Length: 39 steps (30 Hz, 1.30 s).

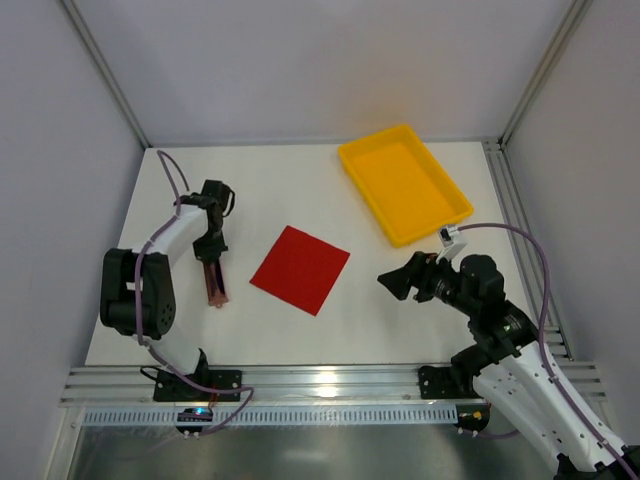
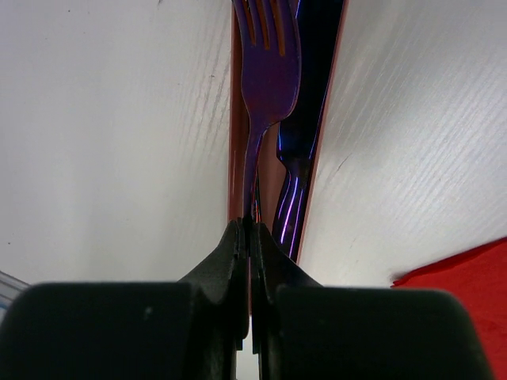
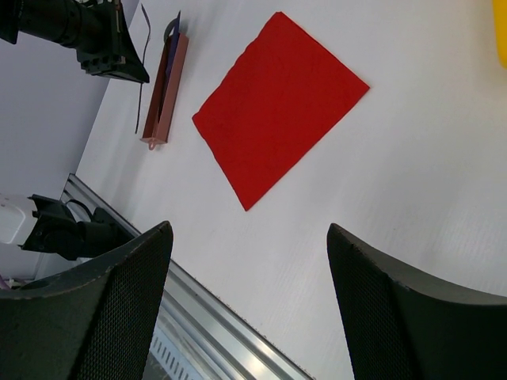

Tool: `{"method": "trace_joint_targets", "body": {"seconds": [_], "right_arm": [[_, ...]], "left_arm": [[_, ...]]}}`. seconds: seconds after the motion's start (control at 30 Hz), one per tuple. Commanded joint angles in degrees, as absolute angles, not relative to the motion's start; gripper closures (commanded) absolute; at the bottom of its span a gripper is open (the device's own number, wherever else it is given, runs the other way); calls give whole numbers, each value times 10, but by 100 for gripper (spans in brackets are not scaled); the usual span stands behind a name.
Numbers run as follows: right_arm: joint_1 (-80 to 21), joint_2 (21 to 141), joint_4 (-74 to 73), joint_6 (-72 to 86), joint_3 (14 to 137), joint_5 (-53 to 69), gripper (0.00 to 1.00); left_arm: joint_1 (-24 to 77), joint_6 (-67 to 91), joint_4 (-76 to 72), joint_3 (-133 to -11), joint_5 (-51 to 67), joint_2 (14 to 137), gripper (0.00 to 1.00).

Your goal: Place the utensils on the paper napkin and roll it up

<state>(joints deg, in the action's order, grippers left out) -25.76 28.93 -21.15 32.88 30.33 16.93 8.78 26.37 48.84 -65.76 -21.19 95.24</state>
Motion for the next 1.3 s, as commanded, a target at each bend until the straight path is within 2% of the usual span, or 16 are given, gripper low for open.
{"method": "trace_joint_targets", "body": {"seconds": [0.0,0.17,0.47,0.77,1.07,1.27], "right_arm": [[-259,301,-201,319,324,156,21],[-259,316,-198,318,326,149,21],[-258,368,-192,308,350,153,21],[-259,367,-192,316,345,149,21],[-259,370,-196,310,345,146,20],[-259,371,-197,307,344,144,21]], "left_arm": [[89,262,504,-673,-203,918,100],[114,279,515,-682,-194,911,100],[216,369,436,-686,-70,884,100],[285,450,344,-744,-33,996,100],[293,476,331,-796,-36,1092,100],[295,480,332,-803,-46,1110,100]]}}
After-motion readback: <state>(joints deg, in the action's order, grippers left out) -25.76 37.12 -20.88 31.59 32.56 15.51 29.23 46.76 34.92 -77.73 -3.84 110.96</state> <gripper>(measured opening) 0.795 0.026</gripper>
